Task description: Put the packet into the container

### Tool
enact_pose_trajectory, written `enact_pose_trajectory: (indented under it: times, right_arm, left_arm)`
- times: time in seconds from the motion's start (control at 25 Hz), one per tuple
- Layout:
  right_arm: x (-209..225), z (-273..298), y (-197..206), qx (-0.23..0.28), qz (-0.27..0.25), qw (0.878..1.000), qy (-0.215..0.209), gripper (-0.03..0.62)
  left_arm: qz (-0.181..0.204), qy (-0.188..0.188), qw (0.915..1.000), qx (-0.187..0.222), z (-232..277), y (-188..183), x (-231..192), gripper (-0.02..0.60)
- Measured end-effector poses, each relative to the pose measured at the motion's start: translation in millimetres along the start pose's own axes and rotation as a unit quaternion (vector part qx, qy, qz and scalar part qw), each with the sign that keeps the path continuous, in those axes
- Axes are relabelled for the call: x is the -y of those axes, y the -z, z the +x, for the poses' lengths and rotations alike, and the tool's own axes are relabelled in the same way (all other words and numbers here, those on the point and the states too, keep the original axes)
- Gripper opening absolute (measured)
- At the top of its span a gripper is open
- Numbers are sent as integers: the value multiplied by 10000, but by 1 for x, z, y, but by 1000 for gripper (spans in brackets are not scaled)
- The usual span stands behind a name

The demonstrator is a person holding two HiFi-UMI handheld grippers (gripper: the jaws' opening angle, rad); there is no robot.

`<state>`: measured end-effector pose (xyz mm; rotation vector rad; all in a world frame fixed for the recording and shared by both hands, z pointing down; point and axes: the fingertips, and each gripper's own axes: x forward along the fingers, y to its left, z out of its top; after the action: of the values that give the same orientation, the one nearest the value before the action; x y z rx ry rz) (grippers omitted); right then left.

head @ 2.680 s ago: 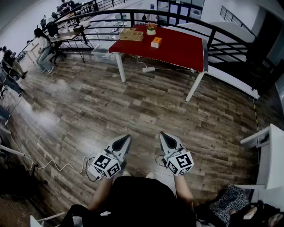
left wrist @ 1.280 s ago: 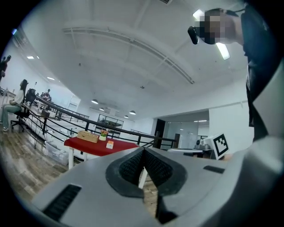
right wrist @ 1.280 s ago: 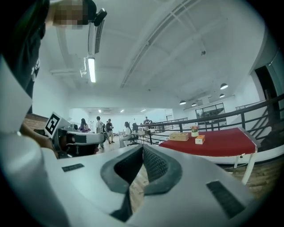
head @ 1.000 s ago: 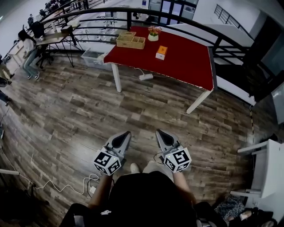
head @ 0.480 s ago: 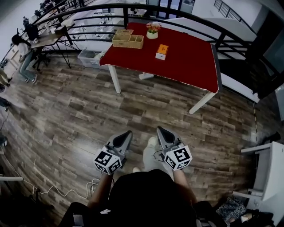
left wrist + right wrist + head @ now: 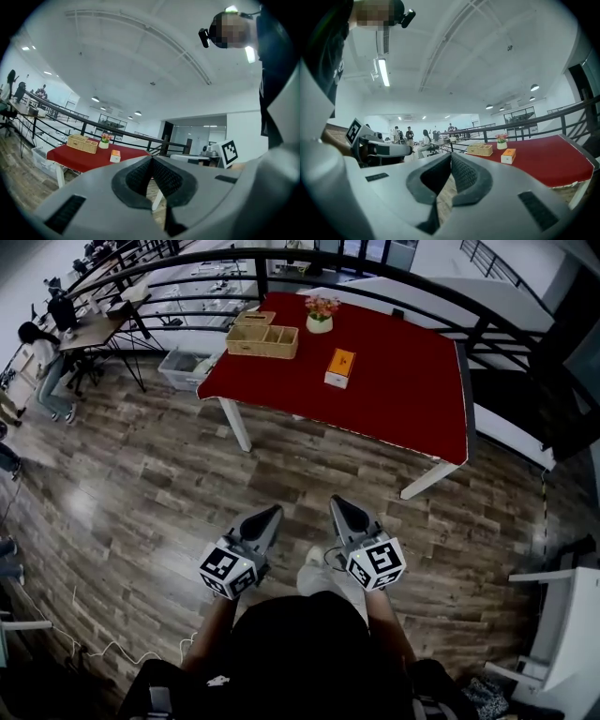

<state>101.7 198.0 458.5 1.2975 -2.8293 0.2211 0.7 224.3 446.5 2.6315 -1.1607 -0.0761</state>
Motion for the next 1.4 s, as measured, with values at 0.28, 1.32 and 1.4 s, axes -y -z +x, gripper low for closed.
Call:
enact_pose_trajectory:
  times: [0.28,1.32,1.4]
  right_arm:
    - [82,40,-18,45,83,10000,5,21]
    - [190,197,-32,-27,114,9995,-289,21]
    - [197,220,-34,-19,110,9996,-252,21]
  left_arm:
    - [48,-85,10000,-22,79,-17,-32,9]
    - [25,-127,9999,-110,221,-44,-160,9]
    - [12,-99,9999,-69,232,-53,-182,9]
